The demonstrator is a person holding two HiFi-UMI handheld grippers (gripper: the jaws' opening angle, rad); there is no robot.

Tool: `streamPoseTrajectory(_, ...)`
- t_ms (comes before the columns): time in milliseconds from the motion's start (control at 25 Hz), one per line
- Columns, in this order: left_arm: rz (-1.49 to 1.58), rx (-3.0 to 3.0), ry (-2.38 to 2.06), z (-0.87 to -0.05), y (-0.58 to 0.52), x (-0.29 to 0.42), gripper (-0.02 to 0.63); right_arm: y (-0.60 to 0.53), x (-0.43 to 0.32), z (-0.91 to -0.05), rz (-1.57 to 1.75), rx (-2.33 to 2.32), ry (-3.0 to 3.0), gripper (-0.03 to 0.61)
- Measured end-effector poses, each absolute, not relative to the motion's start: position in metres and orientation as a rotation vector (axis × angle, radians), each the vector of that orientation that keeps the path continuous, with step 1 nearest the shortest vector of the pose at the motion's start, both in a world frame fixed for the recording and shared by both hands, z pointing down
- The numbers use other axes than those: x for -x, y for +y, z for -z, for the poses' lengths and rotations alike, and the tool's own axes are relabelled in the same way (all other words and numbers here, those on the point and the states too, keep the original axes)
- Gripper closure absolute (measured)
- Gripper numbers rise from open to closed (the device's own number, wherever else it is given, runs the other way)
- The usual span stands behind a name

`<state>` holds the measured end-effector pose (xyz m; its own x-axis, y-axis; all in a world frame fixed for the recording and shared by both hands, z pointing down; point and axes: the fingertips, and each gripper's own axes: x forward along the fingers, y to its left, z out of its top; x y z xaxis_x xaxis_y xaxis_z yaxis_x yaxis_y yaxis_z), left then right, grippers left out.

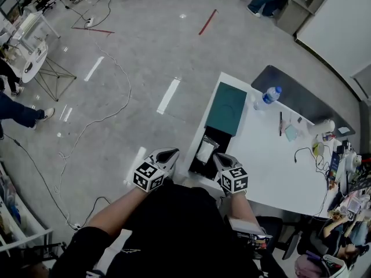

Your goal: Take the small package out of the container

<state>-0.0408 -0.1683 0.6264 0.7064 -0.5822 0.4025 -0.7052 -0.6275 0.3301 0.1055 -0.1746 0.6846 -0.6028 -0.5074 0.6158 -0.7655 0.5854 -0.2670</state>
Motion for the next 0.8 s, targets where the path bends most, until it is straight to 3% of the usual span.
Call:
streamPoseTrajectory(320,-0.326,-2.475,-0.893,-0.628,-0.192,0.042,0.606,-0.165,-0.083,-0.711,-0.632,-0.787,-2.161,0.548)
streamPoseTrajectory(480,-0.317,-2.456,-0.869,-0.635,-0.198,0.047,0.606,-0.155,-0.071,-0.729,-0.501,-0.633,-2.082,0.459)
streamPoseTrajectory(800,-0.308,-2.450,-0.832,-0.642,-0.205,0.052,0.606,-0.148,-0.059,-0.756,-0.222,-0.399,-1.917,0.419)
